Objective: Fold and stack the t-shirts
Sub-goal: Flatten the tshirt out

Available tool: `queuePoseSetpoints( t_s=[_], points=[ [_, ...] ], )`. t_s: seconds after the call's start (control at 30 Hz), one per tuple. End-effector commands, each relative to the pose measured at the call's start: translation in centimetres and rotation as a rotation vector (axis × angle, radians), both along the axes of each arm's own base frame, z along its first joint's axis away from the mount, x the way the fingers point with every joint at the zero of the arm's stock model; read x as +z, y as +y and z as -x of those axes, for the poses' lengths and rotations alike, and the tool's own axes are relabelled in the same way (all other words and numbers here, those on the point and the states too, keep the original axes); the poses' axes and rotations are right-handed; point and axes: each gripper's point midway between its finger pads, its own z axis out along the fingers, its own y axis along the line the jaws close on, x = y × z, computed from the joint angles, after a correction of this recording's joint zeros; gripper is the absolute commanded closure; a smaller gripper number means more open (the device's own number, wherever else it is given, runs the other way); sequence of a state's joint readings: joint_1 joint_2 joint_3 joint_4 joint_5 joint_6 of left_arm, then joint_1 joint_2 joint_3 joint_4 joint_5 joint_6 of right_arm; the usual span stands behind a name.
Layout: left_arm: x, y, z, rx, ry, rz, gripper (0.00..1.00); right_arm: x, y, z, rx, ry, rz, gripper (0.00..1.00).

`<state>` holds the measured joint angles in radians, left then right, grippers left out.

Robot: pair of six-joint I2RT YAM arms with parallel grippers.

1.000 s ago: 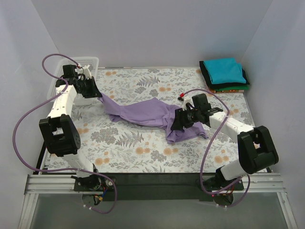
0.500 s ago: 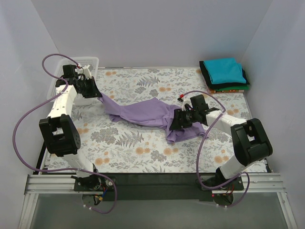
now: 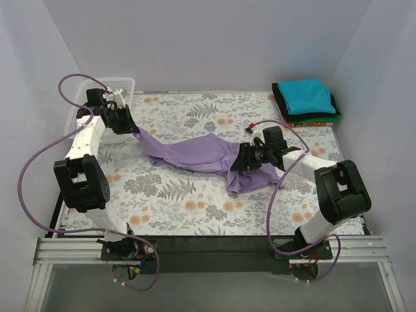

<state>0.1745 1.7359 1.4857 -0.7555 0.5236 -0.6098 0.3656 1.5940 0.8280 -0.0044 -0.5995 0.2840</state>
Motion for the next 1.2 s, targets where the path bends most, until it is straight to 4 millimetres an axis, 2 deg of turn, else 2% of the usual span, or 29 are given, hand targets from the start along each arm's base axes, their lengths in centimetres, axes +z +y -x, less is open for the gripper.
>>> queuePoseSetpoints(
  t_s=[0.0,0.27,0.37,0.53,0.57,0.77,0.87,0.9,1.0,1.07,1.1,1.17],
  points=[
    [0.9,0.0,-0.6,-0.006,-0.028,-0.006,1.00,3.1,1.0,-0.1,0.038,-0.067,-0.105,0.44],
    [1.3,0.1,-0.5,-0.007,-0.038,-0.011,1.00,5.3,0.4,0.2,0.025,-0.144,-0.105,0.50],
    [1.2,0.1,-0.5,-0.008,-0.035,-0.010,1.00,5.3,0.1,0.2,0.017,-0.157,-0.087,0.53],
    [1.4,0.0,-0.6,-0.007,-0.038,-0.002,1.00,3.8,-0.5,-0.5,-0.019,-0.117,-0.036,0.51],
    [1.4,0.0,-0.6,-0.006,-0.039,-0.003,1.00,2.8,-0.7,-0.5,-0.027,-0.078,-0.014,0.51],
    [1.5,0.1,-0.5,-0.009,-0.041,-0.016,1.00,2.1,-0.5,-0.7,-0.018,-0.035,-0.018,0.54],
    [1.3,0.1,-0.5,-0.008,-0.039,-0.017,1.00,2.4,-0.2,-0.7,-0.011,-0.031,-0.032,0.69],
    [1.1,0.1,-0.4,-0.007,-0.035,-0.015,1.00,2.5,-0.1,-0.6,-0.003,-0.031,-0.039,0.77],
    [1.2,0.2,-0.4,-0.005,-0.038,-0.018,1.00,3.5,0.0,-0.6,0.010,-0.054,-0.058,0.85],
    [1.5,0.2,-0.5,-0.005,-0.045,-0.017,1.00,4.5,-0.2,-1.0,0.003,-0.084,-0.064,0.84],
    [1.5,0.2,-0.5,-0.005,-0.045,-0.017,1.00,4.7,-0.3,-1.1,-0.001,-0.094,-0.061,0.74],
    [1.5,0.1,-0.5,-0.008,-0.044,-0.011,1.00,5.1,-0.6,-1.6,-0.011,-0.107,-0.051,0.67]
  ],
)
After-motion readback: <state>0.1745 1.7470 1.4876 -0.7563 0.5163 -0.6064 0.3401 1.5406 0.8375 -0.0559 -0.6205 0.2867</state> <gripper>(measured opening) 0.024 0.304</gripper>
